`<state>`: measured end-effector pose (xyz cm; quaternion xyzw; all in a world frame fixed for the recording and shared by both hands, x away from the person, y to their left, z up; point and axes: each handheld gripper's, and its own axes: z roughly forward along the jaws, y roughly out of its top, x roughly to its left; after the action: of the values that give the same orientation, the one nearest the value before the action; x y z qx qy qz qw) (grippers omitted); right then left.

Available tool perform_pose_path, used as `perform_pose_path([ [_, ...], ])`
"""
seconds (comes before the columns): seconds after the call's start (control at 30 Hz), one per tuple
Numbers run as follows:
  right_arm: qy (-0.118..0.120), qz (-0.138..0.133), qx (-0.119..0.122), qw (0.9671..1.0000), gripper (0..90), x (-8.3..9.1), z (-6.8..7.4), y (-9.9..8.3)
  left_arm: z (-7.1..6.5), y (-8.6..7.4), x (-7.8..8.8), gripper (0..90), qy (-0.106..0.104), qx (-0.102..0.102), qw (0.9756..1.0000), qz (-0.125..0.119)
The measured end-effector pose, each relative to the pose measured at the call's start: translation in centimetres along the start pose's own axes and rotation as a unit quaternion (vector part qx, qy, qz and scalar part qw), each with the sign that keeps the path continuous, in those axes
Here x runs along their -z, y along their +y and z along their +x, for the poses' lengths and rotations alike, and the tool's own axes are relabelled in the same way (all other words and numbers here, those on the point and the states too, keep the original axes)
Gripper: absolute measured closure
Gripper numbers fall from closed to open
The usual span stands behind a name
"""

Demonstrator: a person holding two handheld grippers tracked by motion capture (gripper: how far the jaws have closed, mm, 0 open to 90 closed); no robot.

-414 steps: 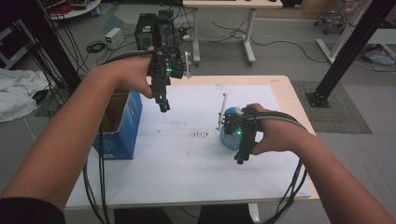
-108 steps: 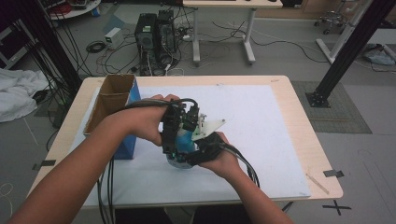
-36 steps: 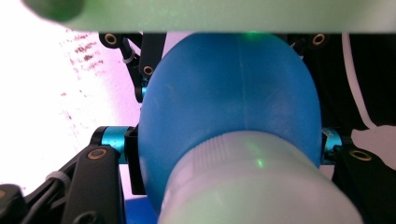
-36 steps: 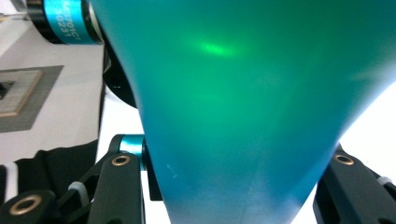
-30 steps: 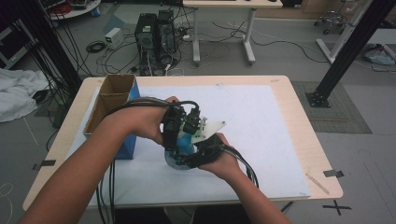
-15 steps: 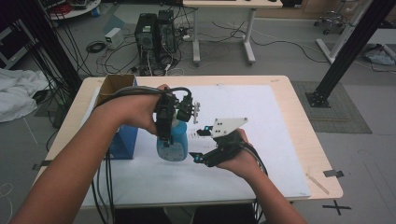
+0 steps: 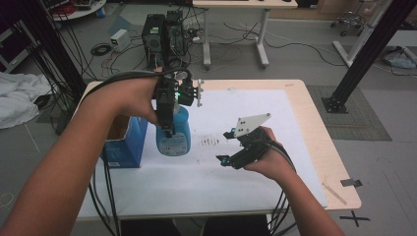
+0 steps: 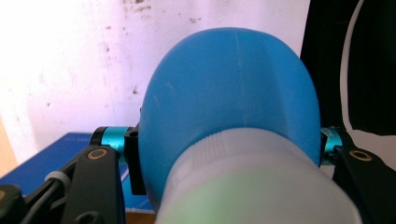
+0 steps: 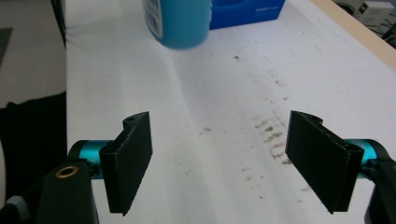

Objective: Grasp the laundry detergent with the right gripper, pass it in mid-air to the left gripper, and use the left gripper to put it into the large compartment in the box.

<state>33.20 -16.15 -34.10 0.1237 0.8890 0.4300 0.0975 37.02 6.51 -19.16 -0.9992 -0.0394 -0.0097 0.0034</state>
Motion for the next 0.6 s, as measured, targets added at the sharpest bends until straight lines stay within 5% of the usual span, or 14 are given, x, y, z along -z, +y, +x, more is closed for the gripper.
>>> perform_pose_path([
  [0.03,0.000,0.000,0.000,1.0000,22.2,0.0,0.0,0.0,0.0,0.0,0.0,39.1,0.000,0.000,1.0000,0.000],
  [0.07,-0.004,0.037,0.010,0.9993,18.1,0.4,-0.5,0.7,0.4,-0.6,0.8,39.1,-0.001,0.024,0.9997,-0.004],
  [0.17,-0.008,0.071,0.013,0.9974,13.7,0.7,-1.1,1.4,0.7,-1.0,1.5,39.0,0.004,0.046,0.9989,-0.002],
  [0.4,-0.005,0.104,0.020,0.9944,13.5,1.4,-2.0,3.0,1.5,-2.6,3.1,39.0,-0.010,0.085,0.9963,-0.013],
  [0.6,0.007,0.145,0.018,0.9892,12.8,1.5,-2.7,3.2,2.2,-4.4,4.1,39.0,-0.033,0.126,0.9912,-0.028],
])
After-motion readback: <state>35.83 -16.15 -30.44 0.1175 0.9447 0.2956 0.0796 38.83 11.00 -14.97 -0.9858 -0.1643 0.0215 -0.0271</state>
